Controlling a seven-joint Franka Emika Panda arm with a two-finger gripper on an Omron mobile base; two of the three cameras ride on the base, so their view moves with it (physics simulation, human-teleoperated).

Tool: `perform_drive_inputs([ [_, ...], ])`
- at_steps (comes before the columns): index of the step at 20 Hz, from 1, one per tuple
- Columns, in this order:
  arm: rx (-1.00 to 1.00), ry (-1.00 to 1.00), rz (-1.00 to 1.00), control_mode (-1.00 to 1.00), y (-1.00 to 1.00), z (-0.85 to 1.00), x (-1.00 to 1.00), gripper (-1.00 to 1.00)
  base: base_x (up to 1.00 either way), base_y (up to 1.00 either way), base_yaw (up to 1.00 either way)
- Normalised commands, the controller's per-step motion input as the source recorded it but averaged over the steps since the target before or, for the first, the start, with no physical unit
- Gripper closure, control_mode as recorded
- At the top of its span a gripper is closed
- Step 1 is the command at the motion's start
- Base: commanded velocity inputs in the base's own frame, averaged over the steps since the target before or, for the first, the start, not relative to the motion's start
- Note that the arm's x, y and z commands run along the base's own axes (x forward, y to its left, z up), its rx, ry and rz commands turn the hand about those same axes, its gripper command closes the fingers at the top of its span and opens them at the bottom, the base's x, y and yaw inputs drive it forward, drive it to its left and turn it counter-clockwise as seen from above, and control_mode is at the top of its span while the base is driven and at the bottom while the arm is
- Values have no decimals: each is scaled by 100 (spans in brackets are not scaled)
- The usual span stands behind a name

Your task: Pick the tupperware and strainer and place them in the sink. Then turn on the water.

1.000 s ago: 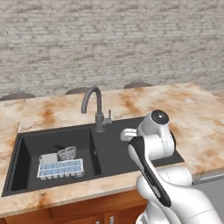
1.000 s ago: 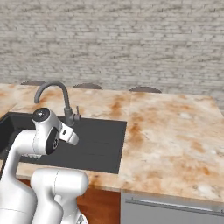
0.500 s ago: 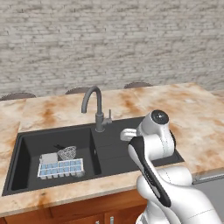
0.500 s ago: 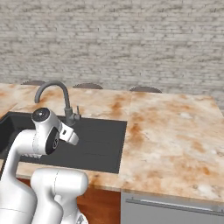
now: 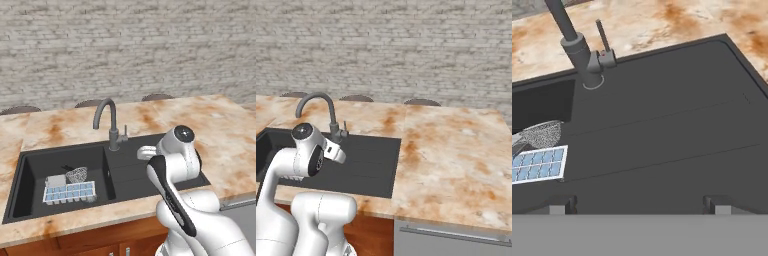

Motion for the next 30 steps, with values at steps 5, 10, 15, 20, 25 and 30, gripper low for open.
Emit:
perform_drive_inputs([
  [5,-6,-25,37,-100,-7,4,30,-100,0,0,0],
  [10,-17,-7,40,-100,-14,17,30,-100,0,0,0],
  [15,-5,-13,27,-100,-10,7,3,-100,0,0,0],
  [20,2,-19,7,-100,0,-7,26,-100,0,0,0],
  [25,11,-18,1,-100,0,-3,46,-100,0,0,0],
  [30,13,-16,0,-100,0,0,62,-100,0,0,0],
])
